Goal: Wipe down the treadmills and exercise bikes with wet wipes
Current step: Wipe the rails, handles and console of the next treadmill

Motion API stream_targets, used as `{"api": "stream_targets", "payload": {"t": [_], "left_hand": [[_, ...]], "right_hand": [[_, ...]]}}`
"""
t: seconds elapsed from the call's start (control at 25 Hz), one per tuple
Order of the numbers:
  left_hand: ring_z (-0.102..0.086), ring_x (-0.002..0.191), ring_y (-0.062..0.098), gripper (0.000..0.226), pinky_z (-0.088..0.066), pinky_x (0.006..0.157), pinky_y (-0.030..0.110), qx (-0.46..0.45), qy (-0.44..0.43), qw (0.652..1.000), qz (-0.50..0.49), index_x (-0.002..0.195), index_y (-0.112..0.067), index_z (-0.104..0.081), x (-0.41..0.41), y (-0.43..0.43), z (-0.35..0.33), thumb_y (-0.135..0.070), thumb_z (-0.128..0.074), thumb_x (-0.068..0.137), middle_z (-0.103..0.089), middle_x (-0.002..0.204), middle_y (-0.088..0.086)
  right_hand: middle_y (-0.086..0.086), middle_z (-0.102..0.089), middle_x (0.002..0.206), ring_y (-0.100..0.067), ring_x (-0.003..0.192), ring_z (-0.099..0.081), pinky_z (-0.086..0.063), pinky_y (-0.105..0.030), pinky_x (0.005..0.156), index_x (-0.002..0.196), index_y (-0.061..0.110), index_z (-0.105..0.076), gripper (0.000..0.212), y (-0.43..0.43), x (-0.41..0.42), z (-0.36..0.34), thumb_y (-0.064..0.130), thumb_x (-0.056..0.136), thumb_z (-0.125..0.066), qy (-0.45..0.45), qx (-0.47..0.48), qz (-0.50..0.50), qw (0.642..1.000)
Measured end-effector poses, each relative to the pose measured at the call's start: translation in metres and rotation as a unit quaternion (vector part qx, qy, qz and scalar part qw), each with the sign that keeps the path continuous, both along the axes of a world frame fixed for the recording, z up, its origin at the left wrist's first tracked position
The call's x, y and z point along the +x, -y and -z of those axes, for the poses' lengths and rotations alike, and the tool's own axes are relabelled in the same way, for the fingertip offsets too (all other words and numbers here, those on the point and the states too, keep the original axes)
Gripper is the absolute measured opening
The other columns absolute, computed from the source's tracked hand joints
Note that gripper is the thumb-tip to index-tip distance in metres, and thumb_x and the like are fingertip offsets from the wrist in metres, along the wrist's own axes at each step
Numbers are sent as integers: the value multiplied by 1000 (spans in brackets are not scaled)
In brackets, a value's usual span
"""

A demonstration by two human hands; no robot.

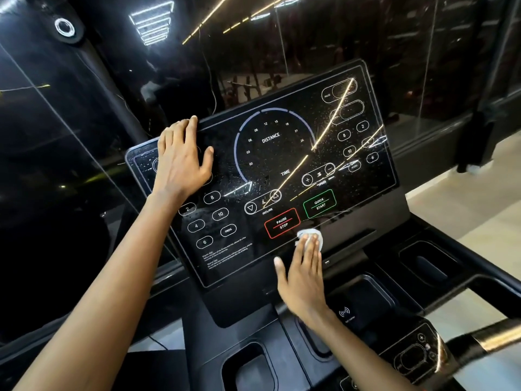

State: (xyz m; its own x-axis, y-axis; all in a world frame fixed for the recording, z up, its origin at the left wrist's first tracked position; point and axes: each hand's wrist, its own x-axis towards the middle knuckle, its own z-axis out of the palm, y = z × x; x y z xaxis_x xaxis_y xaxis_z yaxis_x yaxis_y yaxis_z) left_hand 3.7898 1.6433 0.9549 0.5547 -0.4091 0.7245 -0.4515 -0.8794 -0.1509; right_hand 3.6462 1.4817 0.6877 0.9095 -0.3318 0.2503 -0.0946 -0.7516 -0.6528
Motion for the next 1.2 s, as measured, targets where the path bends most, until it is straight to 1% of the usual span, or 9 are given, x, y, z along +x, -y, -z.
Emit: {"api": "stream_targets", "payload": {"t": [0.2, 0.32, 0.4, 0.52, 0.64, 0.76, 0.88, 1.04, 1.2], "left_hand": [[-33, 140, 31, 68, -16, 122, 45, 1, -5, 1000, 4, 154, -6, -28, 1, -2, -2, -41, -48, 100, -39, 149, 18], [-33, 140, 31, 68, -16, 122, 45, 7, -11, 1000, 6, 155, -7, -27, 1, -6, -3, -42, -48, 101, -38, 150, 17], [-33, 141, 30, 68, -16, 122, 45, 13, -14, 1000, 6, 156, -8, -27, 2, -9, -3, -43, -48, 101, -38, 150, 16], [-32, 141, 29, 68, -16, 122, 44, 9, -17, 1000, 5, 156, -8, -27, 2, -7, -4, -43, -48, 101, -38, 151, 15], [-32, 142, 28, 67, -15, 122, 42, 10, -23, 1000, 11, 157, -10, -27, 2, -10, -6, -43, -49, 102, -38, 152, 13], [-31, 143, 27, 66, -15, 121, 39, 21, -34, 999, 25, 158, -13, -27, 2, -18, -10, -41, -51, 102, -38, 153, 12], [-31, 143, 26, 66, -16, 120, 39, 22, -37, 999, 25, 158, -15, -27, 4, -21, -12, -40, -51, 102, -39, 153, 11], [-32, 143, 27, 65, -16, 120, 40, 25, -35, 999, 21, 157, -14, -27, 4, -18, -11, -39, -51, 102, -39, 153, 12], [-34, 142, 29, 66, -19, 120, 42, 45, -30, 998, 19, 157, -11, -28, 5, -18, -14, -38, -51, 102, -41, 152, 15]], "right_hand": [[-26, -4, 165, -38, 154, 2, -10, -51, 125, 155, -5, -19, 74, -10, 40, -50, 48, 105, -31, 159, -21, -80, 984], [-18, -22, 162, -30, 152, -20, -29, -44, 121, 138, 1, -41, 43, 6, 72, -89, 27, 105, -45, 258, 34, -77, 963], [-17, -29, 160, -28, 150, -28, -33, -43, 118, 140, 2, -39, 39, 15, 89, -112, 17, 104, -46, 279, 61, -38, 958], [-14, -27, 163, -24, 153, -18, -24, -42, 123, 156, 5, -25, 55, 8, 101, -140, 10, 104, -43, 291, 0, -82, 953], [-12, -11, 167, -22, 156, -4, -11, -39, 127, 160, 6, -12, 61, 5, 110, -158, 34, 109, -31, 286, -90, -103, 949], [-15, -2, 167, -25, 156, 2, -7, -41, 127, 160, 5, -3, 72, 2, 113, -164, 48, 107, -26, 249, -41, -27, 967], [-16, -1, 167, -26, 155, 4, -8, -44, 126, 160, 4, -3, 75, -11, 112, -154, 50, 106, -28, 257, -111, -70, 957], [-13, -9, 167, -24, 156, -3, -9, -43, 126, 160, 8, -10, 68, -3, 134, -189, 46, 106, -28, 275, -65, -23, 959], [-10, -12, 167, -22, 155, -6, -12, -43, 126, 161, 11, -13, 63, -7, 147, -211, 38, 107, -29, 301, -127, -54, 944]]}}
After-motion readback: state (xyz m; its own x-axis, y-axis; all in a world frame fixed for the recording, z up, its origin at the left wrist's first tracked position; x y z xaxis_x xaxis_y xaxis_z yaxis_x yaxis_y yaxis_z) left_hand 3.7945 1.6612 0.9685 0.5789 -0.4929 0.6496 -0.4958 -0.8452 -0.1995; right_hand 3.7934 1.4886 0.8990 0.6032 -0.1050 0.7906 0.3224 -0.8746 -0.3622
